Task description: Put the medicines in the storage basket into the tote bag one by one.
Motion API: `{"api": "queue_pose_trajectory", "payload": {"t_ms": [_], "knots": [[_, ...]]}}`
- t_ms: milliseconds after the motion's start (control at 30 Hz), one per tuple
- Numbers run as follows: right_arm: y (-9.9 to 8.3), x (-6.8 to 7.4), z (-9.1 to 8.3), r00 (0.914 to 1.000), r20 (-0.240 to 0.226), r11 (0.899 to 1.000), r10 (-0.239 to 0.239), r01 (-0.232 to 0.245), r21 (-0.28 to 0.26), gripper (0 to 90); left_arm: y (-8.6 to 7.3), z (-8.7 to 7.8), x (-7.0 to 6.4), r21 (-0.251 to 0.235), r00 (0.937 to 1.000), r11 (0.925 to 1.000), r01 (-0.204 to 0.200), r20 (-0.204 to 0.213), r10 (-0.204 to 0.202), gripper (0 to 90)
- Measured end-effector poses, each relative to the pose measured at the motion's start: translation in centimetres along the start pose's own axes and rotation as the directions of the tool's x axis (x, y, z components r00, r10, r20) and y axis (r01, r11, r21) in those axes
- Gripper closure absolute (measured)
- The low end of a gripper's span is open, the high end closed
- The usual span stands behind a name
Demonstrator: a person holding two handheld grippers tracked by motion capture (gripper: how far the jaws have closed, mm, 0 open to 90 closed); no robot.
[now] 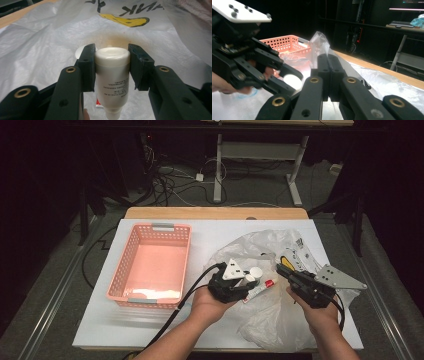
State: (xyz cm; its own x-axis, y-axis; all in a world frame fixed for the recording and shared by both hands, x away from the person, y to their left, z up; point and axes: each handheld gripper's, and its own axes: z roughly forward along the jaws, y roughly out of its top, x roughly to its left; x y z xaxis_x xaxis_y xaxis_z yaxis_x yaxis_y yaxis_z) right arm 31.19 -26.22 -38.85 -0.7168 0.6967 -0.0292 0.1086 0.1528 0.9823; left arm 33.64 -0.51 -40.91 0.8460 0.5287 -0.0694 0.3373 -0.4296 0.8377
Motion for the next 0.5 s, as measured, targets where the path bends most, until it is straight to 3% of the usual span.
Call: {"api": "queue_pose_trajectory", "payload": {"t_ms": [267, 500], "knots": [[0.0, 0.1, 0.0, 1.0, -0.002, 1.0, -0.003, 0.003, -0.003, 90.0, -0.1, 2.8, -0.7, 0.007, 0.9999, 0.9998, -0.016, 0.003, 0.016, 58.4], [0.0, -0.1, -0.1, 1.0, -0.001, 1.0, -0.002, 0.002, -0.001, 90.0, -0.3, 5.3, -1.3, -0.007, 0.9998, 1.0, 0.004, 0.018, -0.004, 58.3]]}}
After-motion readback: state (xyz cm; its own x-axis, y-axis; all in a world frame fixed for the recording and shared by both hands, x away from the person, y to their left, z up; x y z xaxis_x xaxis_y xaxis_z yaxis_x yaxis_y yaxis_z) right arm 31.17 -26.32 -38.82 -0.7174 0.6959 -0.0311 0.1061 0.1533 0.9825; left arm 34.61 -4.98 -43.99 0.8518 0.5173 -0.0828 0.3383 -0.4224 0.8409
